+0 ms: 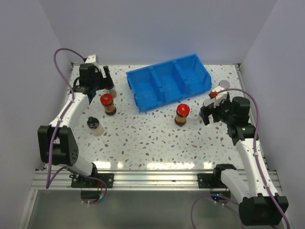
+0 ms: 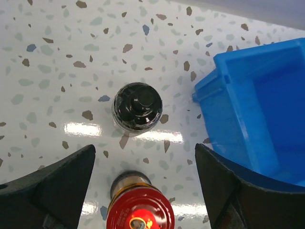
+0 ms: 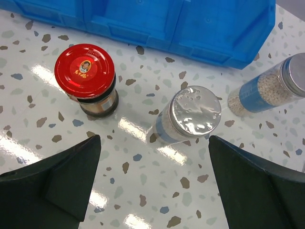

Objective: Organize the condiment bottles

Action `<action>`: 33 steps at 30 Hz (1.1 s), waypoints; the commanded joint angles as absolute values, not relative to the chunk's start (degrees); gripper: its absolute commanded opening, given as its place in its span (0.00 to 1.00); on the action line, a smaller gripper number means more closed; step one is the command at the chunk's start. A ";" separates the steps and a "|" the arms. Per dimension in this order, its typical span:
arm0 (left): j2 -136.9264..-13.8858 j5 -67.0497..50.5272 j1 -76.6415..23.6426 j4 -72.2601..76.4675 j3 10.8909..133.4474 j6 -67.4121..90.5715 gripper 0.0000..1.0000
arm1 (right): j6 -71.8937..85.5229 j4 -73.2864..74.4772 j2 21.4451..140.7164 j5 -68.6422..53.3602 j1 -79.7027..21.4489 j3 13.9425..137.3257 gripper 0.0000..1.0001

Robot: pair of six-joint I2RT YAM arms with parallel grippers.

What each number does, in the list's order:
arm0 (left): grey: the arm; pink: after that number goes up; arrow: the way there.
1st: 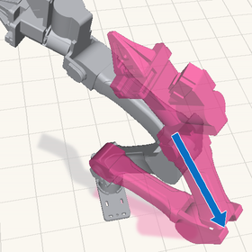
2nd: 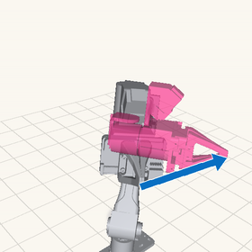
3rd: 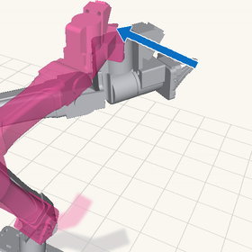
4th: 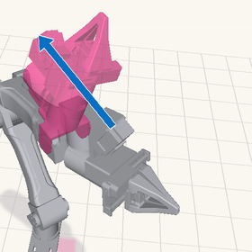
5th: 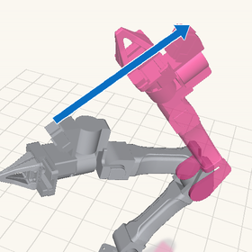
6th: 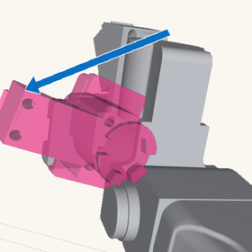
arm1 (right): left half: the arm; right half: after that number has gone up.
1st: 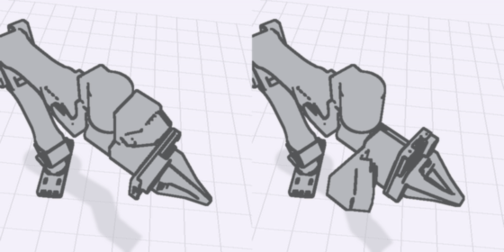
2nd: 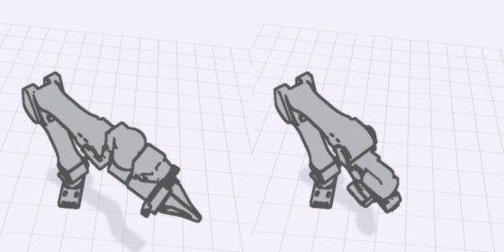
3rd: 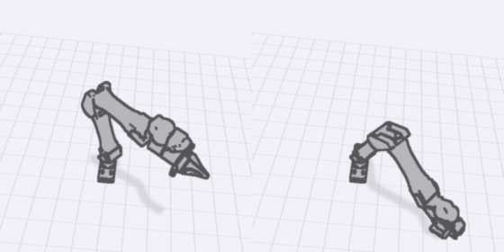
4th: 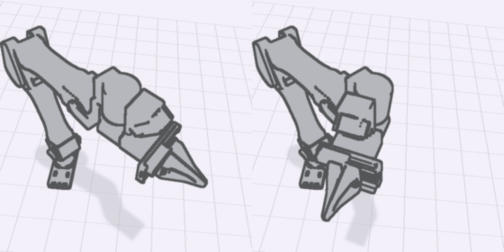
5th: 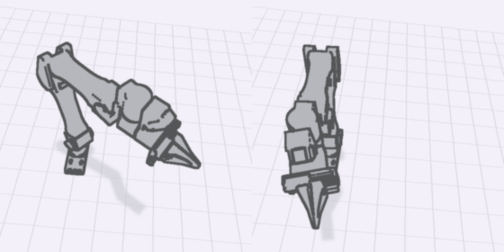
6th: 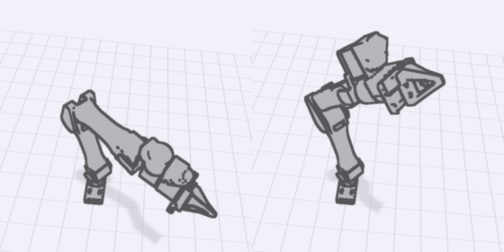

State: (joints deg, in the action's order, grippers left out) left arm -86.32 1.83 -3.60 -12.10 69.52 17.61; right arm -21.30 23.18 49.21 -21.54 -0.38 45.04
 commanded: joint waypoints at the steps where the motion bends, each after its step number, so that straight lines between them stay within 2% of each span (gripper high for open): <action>1: -91.90 0.26 -2.64 -15.55 75.92 18.02 0.89 | -22.50 23.38 49.22 -22.76 -0.35 46.93 0.99; 12: -106.77 1.67 -2.64 -20.92 85.60 14.77 0.87 | -22.59 23.38 49.31 -22.50 -0.35 47.20 0.98; 22: -113.46 1.32 -2.81 -21.53 89.65 13.98 0.84 | -22.76 23.38 49.04 -22.06 -0.44 47.11 0.98; 25: -114.52 1.49 -2.81 -22.32 90.61 13.71 0.80 | -22.76 23.20 49.22 -21.71 -0.35 47.02 0.99; 28: -114.26 2.72 -2.73 -22.41 90.18 13.19 0.72 | -22.85 23.47 49.13 -21.88 -0.35 47.28 0.99; 31: -113.29 3.78 -2.81 -22.06 90.00 12.31 0.58 | -22.85 23.20 48.87 -21.62 -0.44 47.02 0.99; 32: -113.03 3.95 -2.81 -21.89 89.91 12.13 0.48 | -22.94 23.12 48.95 -21.62 -0.44 47.02 0.99; 33: -111.98 3.96 -2.81 -21.62 89.83 11.87 0.43 | -22.85 23.20 49.04 -21.71 -0.44 47.02 0.99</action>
